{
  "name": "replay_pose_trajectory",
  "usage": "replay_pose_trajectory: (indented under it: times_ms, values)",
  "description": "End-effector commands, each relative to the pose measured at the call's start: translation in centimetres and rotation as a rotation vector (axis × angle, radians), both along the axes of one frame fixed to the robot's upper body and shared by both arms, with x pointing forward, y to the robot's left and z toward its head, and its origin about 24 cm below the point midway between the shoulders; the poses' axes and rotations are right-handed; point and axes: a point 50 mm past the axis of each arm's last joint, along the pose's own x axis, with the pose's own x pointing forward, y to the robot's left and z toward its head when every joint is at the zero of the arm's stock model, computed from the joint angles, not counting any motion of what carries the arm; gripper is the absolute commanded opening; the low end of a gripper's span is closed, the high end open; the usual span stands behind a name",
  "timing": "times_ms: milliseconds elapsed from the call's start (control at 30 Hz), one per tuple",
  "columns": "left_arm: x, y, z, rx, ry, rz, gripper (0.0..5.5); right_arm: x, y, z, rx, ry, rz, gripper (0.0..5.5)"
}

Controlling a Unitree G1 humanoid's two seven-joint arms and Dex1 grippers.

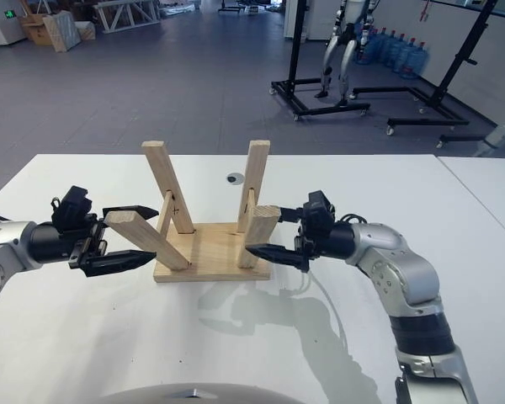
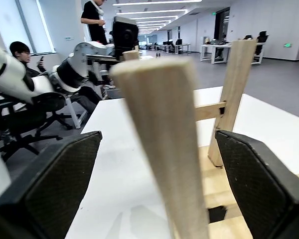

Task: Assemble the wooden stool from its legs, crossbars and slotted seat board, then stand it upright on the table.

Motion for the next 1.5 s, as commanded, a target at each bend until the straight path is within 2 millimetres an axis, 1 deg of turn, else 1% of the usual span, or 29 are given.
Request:
replay_pose_trajectory:
  times_ms: [33,200,300,367,467,533,733,867,1000,1133,1200,1300,1400,1500]
  values:
    - [0.2,0.2,0.4,0.003,0.003,0.009,5.13,0.7,0.5,0.1,-0.010,-0.016,-0.017,4.03]
    - [-0.2,0.4,-0.6,0.053,0.028,0.006,4.34,0.7,0.7,-0.4,-0.037,-0.006,0.001,3.17]
    - [-0.1,0.5,-0.9,0.066,0.029,0.018,3.75,0.6,0.7,-0.5,-0.041,-0.003,0.006,2.50]
    - [-0.1,0.8,-1.2,0.070,0.030,0.029,3.48,0.6,0.6,-0.5,-0.041,-0.001,0.006,2.18]
    - [0.4,1.2,-0.9,0.039,0.026,0.059,3.15,0.7,0.5,-0.4,-0.041,0.000,0.005,1.80]
    - [0.5,1.3,-0.6,0.010,0.025,0.064,2.79,0.7,0.5,-0.4,-0.039,0.001,0.006,1.45]
    - [0.3,0.6,0.1,-0.051,0.036,0.036,1.99,1.1,0.8,-0.2,-0.034,0.002,0.026,1.37]
    - [0.0,-0.1,0.1,-0.080,0.064,0.005,1.76,1.4,1.0,-0.1,-0.034,0.004,0.038,1.28]
    - [-0.3,-0.1,0.1,-0.103,0.117,-0.005,1.71,1.5,0.9,0.2,-0.024,0.049,0.043,1.24]
    - [0.5,0.4,1.4,-0.237,0.176,0.050,1.67,1.3,0.6,1.3,0.040,0.213,0.049,1.23]
    - [0.9,0.6,1.7,-0.294,0.218,0.091,1.57,1.5,0.5,2.0,0.054,0.305,0.041,1.19]
    - [1.9,0.5,1.4,-0.361,0.295,0.156,1.44,2.4,0.6,2.8,0.064,0.454,0.042,1.14]
    - [3.3,-0.2,0.1,-0.388,0.416,0.259,1.32,4.1,1.4,2.6,0.067,0.643,0.016,1.10]
    - [4.3,-1.4,-2.0,-0.373,0.547,0.355,1.28,5.9,2.0,1.4,0.067,0.819,-0.050,1.10]
